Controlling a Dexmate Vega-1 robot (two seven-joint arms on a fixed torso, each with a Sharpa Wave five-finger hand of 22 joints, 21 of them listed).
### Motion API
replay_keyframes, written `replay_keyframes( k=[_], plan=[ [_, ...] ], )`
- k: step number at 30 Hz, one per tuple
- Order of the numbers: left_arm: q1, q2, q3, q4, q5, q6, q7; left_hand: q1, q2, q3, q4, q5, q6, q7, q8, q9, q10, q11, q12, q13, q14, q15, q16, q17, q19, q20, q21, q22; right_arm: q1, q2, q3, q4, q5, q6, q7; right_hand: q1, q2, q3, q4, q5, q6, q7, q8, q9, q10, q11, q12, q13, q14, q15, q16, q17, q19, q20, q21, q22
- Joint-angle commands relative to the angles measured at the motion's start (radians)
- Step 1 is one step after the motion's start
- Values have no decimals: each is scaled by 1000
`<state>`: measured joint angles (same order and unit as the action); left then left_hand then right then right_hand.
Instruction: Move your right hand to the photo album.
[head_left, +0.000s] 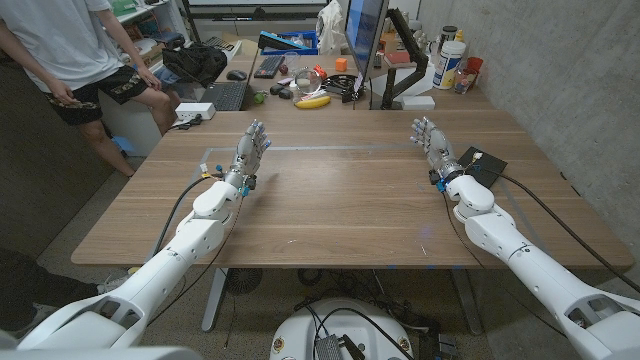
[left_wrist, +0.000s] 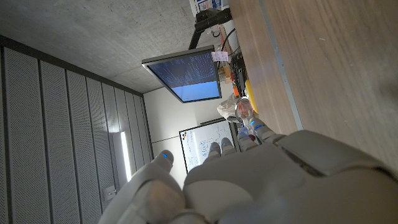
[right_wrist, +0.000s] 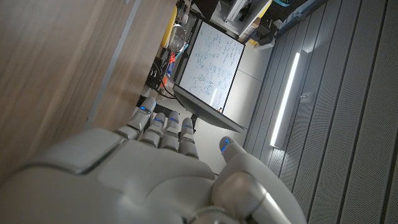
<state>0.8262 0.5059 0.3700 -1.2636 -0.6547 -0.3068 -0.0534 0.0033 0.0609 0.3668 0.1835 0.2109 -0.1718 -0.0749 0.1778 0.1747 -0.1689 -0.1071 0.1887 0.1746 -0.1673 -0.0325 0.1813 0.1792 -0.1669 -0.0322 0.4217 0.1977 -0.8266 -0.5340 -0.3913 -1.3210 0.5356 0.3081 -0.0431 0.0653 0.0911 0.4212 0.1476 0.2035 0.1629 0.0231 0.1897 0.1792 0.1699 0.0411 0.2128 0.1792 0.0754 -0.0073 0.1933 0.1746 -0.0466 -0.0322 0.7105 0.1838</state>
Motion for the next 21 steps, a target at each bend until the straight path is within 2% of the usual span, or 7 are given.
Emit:
replay_keyframes(
  k=[1,21],
  plan=[
    [1,2,-1,2,3,-4,-2,1,79,-5,1,6,-63,-2,7,4,-17,-4,5,4,-77,-57,7,5,-93,-85,5,3,15,-18,-10,-7,-62,3,-36,8,71,12,0,5,18,-2,12,5,17,-3,6,3,18,-3,6,1,11,-64,4,2],
    [-7,0,2,14,9,-9,-8,2,80,-8,1,7,-61,-1,8,4,-18,-4,6,4,-77,-56,7,5,-93,-85,5,3,18,-49,-11,-45,-160,11,-104,39,84,34,-22,3,57,-10,20,7,49,-2,15,4,48,-10,9,0,30,-68,5,3]
  ],
)
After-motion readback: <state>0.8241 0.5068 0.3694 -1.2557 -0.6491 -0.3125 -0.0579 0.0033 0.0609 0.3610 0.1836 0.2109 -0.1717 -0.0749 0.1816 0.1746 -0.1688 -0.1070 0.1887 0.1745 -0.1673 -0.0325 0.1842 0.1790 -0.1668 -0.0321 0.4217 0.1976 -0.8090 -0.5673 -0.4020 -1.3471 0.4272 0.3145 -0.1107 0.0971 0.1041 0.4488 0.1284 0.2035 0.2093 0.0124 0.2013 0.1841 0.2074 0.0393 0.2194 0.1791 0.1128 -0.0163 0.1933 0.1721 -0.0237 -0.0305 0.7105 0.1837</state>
